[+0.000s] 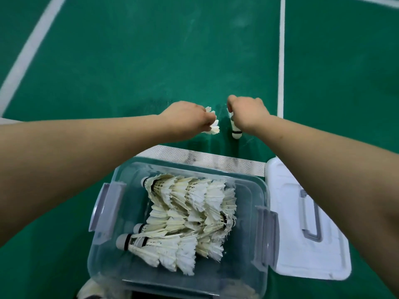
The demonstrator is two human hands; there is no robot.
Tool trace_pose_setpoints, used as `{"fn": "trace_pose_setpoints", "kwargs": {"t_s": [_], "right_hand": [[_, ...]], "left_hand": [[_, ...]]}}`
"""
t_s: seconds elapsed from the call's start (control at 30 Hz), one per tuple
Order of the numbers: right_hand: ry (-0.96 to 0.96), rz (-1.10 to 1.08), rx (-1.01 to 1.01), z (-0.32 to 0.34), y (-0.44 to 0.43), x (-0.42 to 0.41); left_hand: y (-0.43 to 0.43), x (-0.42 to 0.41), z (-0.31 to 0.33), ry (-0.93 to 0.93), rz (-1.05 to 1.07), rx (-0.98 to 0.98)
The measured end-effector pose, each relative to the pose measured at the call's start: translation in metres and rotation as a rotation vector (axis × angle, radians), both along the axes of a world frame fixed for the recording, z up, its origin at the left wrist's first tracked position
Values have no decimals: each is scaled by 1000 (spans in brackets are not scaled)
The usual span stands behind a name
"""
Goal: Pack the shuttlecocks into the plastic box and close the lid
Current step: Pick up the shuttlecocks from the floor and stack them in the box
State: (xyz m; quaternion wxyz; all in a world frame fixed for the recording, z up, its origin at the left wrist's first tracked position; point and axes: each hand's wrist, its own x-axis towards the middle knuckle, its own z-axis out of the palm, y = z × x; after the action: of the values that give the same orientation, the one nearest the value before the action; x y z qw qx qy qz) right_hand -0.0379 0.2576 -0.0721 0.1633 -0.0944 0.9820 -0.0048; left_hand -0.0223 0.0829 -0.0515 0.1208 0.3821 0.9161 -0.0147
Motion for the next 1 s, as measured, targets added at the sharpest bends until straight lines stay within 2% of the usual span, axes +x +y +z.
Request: {"fn": "trace_pose_setpoints", "kwargs": {"t_s": [0.13, 0.33, 0.57, 0.7, 0.8, 1.0], "right_hand": [[83, -7, -84, 21, -5, 23], [196, -51, -315, 89, -14, 84], [135, -100, -477, 120, -14, 163], [178, -127, -509, 136, -13, 186], [92, -184, -585, 139, -13, 203], [-133, -265, -561, 115, -20, 237]], "left_hand": [[-3, 7, 17, 24, -8, 16], [-17, 22, 55, 99, -84, 82], [-42, 63, 79, 200, -170, 338], [-50, 97, 87, 196, -191, 356], [-55, 116, 93, 175, -162, 387], [-62, 157, 85, 73, -74, 399]]}}
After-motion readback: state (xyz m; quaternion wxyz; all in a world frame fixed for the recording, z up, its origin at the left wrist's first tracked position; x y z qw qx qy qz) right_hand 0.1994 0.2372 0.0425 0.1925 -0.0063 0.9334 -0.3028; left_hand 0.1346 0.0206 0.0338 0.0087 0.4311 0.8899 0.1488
